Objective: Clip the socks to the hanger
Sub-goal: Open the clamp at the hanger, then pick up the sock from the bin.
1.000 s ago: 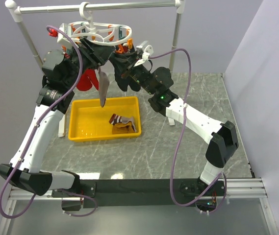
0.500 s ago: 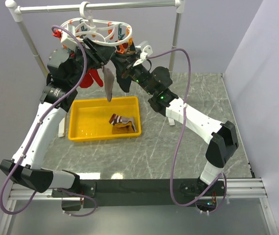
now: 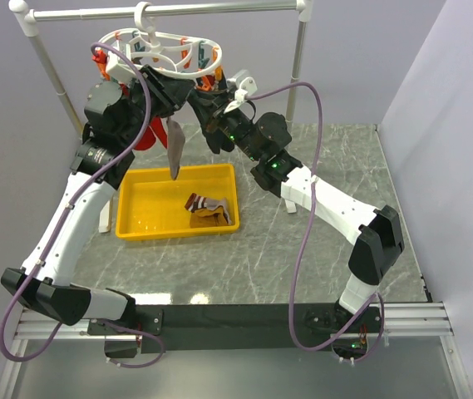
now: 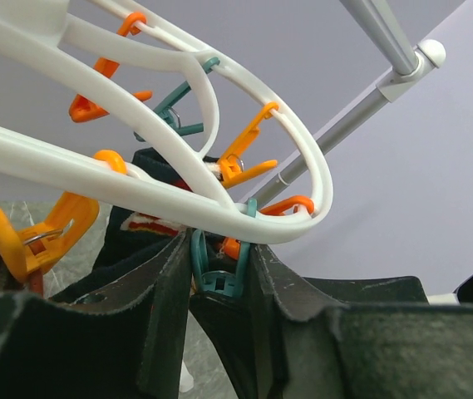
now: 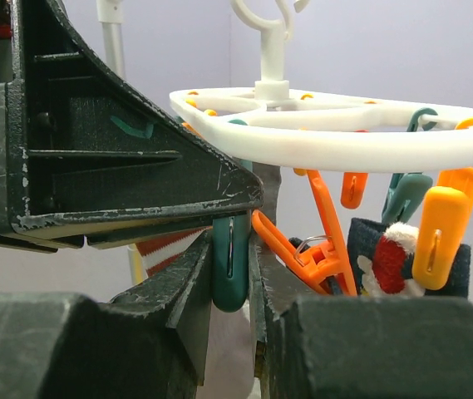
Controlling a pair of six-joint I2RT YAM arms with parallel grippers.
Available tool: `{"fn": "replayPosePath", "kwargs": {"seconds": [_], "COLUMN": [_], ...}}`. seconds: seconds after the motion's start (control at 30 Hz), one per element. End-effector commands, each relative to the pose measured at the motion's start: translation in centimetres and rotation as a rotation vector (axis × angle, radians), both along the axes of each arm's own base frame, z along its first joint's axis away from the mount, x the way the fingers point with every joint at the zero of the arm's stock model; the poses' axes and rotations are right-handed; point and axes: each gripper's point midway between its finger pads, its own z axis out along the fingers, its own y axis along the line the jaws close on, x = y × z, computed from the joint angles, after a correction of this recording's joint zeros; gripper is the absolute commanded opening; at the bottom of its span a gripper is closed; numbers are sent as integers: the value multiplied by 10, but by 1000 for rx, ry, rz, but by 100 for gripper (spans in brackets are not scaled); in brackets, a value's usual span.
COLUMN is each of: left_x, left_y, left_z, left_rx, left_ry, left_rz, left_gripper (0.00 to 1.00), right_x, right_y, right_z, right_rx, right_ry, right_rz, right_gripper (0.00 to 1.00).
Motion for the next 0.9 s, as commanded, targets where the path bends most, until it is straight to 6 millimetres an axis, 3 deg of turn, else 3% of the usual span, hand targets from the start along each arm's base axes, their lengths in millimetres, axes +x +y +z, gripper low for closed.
{"fn": "replayPosePath", "kwargs": {"seconds": [0.0, 0.1, 0.17, 0.2, 0.27, 0.3, 0.37, 0.4, 0.47, 0.5, 0.57, 0.67, 0.8, 0.87], "left_x": [-1, 1, 2, 5, 7, 9, 10, 11, 11, 12, 14, 16, 16, 17], "left_y": [11, 14, 14, 14, 15, 17, 18, 18, 19, 20, 20, 19, 17, 19], "left_z": [29, 28, 27, 25, 24, 23, 22, 22, 23, 22, 20, 17, 14, 12], "left_rx": [-38, -39, -26, -14, 1, 17, 29, 43, 57, 70, 82, 104, 132, 140], "left_ry": [-86, -90, -95, -95, -96, -101, -105, -112, -122, -126, -131, -141, -167, -164], "left_rz": [55, 70, 78, 85, 93, 103, 110, 112, 120, 126, 130, 126, 117, 126], "left_gripper": [26, 23, 22, 22, 21, 21, 21, 21, 21, 21, 21, 21, 22, 22], "right_x": [-16, -17, -26, -28, -41, -41, -54, -54, -68, -69, -81, -82, -70, -65], "right_y": [-6, -5, -3, -1, -5, -5, -18, -20, -32, -35, -46, -53, -52, -50], "right_z": [40, 37, 38, 30, 31, 13, 14, -10, -16, -40, -44, -77, -148, -170], "right_rx": [55, 33, 9, -22, -42, -82, -101, -153, -170, -207, -181, -179, -257, -285], "right_ry": [-82, -63, -60, -35, -22, 25, 39, 93, 126, 176, 220, 302, 464, 506], "right_rz": [11, 22, 60, 78, 121, 126, 133, 130, 135, 128, 139, 116, 53, 33], "right_gripper": [15, 31, 50, 54, 62, 63, 65, 65, 65, 66, 66, 66, 63, 63]}}
